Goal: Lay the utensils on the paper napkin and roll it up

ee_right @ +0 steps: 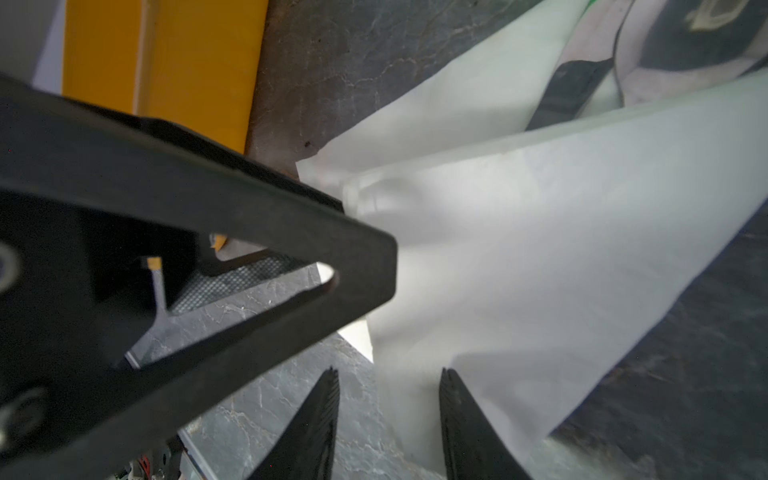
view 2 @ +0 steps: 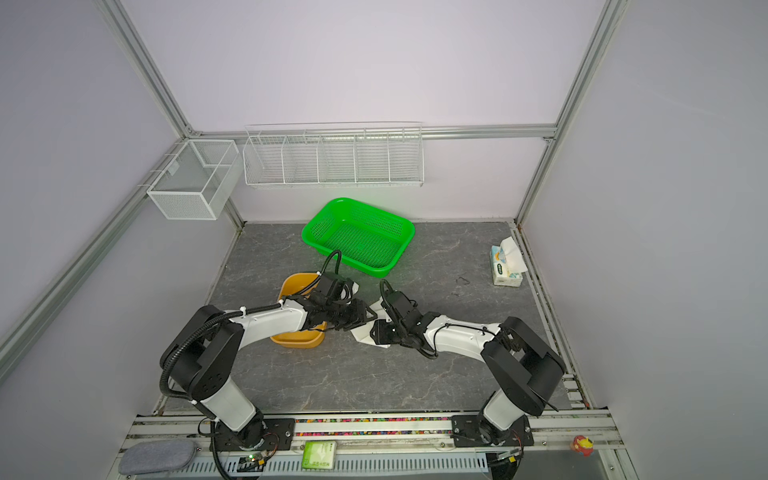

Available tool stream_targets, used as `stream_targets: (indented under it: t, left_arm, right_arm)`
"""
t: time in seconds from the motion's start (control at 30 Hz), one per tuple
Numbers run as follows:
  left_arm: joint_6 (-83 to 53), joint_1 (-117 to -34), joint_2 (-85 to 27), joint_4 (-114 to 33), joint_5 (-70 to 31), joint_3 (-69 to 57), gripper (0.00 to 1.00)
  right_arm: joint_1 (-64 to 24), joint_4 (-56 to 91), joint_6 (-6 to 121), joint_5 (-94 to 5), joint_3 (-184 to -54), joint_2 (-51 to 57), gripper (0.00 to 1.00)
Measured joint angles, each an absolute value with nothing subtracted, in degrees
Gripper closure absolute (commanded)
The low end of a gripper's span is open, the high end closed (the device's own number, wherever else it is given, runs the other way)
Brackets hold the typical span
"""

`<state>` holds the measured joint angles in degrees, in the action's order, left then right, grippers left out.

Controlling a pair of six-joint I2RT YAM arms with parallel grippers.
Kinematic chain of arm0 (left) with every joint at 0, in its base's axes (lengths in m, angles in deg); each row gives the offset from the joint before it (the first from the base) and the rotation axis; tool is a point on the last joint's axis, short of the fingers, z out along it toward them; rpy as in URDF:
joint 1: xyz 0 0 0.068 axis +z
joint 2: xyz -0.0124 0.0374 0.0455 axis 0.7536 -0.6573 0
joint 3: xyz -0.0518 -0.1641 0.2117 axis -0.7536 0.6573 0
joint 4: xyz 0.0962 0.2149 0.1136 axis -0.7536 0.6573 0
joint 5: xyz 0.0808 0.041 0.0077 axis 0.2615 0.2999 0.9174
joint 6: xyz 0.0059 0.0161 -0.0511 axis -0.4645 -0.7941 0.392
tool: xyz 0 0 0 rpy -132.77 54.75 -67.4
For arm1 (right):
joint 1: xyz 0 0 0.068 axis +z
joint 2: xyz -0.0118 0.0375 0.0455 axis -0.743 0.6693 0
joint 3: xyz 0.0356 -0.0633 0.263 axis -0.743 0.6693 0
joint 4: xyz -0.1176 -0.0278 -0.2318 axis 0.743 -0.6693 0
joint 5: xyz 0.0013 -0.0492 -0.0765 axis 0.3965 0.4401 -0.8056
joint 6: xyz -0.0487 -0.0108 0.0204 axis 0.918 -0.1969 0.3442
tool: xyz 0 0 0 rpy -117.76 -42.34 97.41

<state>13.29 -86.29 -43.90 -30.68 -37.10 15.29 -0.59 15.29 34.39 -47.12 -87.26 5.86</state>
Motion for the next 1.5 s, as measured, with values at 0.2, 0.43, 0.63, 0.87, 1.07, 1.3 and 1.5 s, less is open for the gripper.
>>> stream_targets:
  t: [0.2, 0.43, 0.63, 0.87, 1.07, 1.3, 1.5]
  left_arm:
    - [13.33, -86.29, -46.44, -31.95, -38.30, 14.61, 0.55]
    - [12.52, -86.29, -48.25, -32.93, -39.39, 13.89, 0.88]
    - [9.74, -86.29, -48.25, -30.85, -37.49, 13.04, 0.90]
    - [8.11, -86.23, -48.23, -29.45, -36.73, 13.04, 0.90]
    - [7.54, -86.23, -48.01, -29.43, -36.77, 13.06, 0.90]
    - [7.06, -86.23, -47.38, -29.30, -36.75, 13.30, 0.92]
    - [7.03, -86.23, -47.12, -29.26, -36.75, 14.24, 0.92]
  right_arm:
    - [-0.59, 15.32, 34.39, -47.12, -87.26, 5.86, 0.57]
    - [-0.59, 15.32, 34.15, -46.66, -87.26, 5.53, 0.54]
    - [-0.83, 15.64, 32.54, -46.16, -85.36, 0.24, 0.53]
    - [-4.04, 17.57, 27.09, -46.92, -78.84, -6.09, 0.77]
    - [-4.78, 18.99, 25.21, -45.39, -77.71, -4.08, 0.82]
    - [-5.00, 16.43, 22.57, -48.23, -78.69, -2.60, 0.87]
    - [-6.95, 14.90, 21.32, -49.59, -77.58, -4.72, 0.86]
